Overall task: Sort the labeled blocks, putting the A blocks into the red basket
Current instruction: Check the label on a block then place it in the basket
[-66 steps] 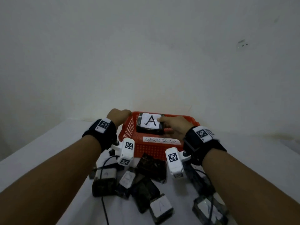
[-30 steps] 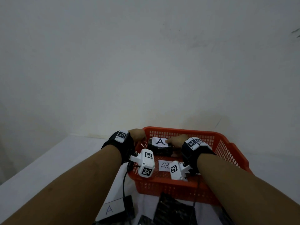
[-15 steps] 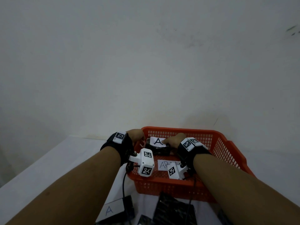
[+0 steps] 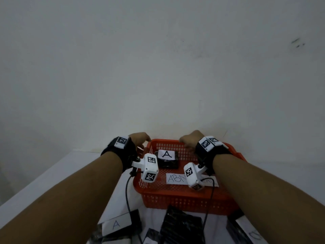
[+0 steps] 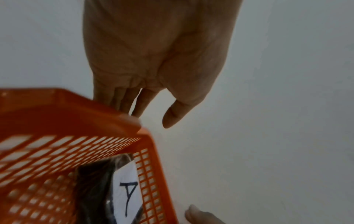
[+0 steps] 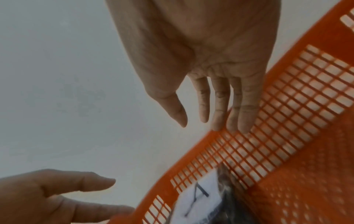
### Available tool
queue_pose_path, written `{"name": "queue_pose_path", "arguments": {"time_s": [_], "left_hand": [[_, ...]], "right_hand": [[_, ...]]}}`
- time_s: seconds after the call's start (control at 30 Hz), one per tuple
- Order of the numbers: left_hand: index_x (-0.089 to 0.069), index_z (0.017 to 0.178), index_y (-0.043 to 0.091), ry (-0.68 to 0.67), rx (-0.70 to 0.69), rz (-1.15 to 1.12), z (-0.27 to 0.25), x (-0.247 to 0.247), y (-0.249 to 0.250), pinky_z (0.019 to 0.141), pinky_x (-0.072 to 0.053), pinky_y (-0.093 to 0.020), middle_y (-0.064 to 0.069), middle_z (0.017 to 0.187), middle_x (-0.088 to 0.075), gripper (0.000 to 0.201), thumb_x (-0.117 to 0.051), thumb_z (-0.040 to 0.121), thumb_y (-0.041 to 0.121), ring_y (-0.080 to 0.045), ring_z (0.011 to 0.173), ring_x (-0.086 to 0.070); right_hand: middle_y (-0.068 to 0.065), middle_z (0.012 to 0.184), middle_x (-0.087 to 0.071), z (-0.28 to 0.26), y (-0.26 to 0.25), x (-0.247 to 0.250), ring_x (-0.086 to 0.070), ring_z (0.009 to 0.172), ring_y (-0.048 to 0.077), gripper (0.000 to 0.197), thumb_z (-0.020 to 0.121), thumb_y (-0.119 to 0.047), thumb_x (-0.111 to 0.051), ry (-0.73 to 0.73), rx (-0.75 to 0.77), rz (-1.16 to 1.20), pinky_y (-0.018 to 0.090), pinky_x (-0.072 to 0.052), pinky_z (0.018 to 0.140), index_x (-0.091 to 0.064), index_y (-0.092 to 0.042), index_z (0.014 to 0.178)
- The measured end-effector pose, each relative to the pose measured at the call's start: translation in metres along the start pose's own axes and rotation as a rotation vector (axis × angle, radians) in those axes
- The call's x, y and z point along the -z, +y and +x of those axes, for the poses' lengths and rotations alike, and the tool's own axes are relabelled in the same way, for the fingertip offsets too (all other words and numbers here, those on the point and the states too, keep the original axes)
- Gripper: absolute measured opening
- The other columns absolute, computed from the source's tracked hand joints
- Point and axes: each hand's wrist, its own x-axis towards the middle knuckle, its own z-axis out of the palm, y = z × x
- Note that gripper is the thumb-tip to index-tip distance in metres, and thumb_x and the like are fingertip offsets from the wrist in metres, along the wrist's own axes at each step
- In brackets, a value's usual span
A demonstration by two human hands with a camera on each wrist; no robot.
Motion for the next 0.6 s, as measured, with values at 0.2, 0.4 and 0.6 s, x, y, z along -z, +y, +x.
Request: {"name": "queue_pose_path", "arguments": {"time_s": [0.2,0.4,0.6], "left_hand": [[-0.062,0.128,0.001,0.070,-0.229,0.125,-0.052,0.022,0.030,0.085,-0.048,-0.037,-0.013,0.117,-0.068,0.040,-0.058,0.099,0.028,-0.029,0.100,-0.061],[-0.071,0.119,-0.001,0.151,-0.413,0.432,-0.112,0.024,0.017,0.084,-0.047,-0.033,-0.013,0.126,-0.070,0.035,-0.064,0.096,0.025,-0.024,0.102,-0.059],[-0.064,0.137,0.010,0.162,-0.531,0.671,-0.169,0.027,-0.025,0.103,-0.041,-0.029,-0.005,0.143,-0.062,0.044,-0.062,0.098,0.032,-0.021,0.130,-0.056]], "right_hand": [[0.012,0.123,-0.074,-0.071,-0.044,0.048,-0.068,0.106,0.028,0.035,0.095,-0.030,-0.071,0.138,0.275,-0.131,0.031,-0.052,0.088,-0.075,-0.004,0.119],[0.006,0.138,-0.066,-0.150,-0.050,0.057,-0.062,0.126,0.024,0.056,0.093,-0.040,-0.072,0.053,0.402,-0.189,0.030,-0.045,0.096,-0.057,-0.020,0.143],[0.003,0.150,-0.057,-0.224,-0.036,0.042,-0.059,0.129,0.020,0.069,0.092,-0.048,-0.073,-0.059,0.453,-0.204,0.026,-0.041,0.089,-0.047,-0.025,0.151]]}}
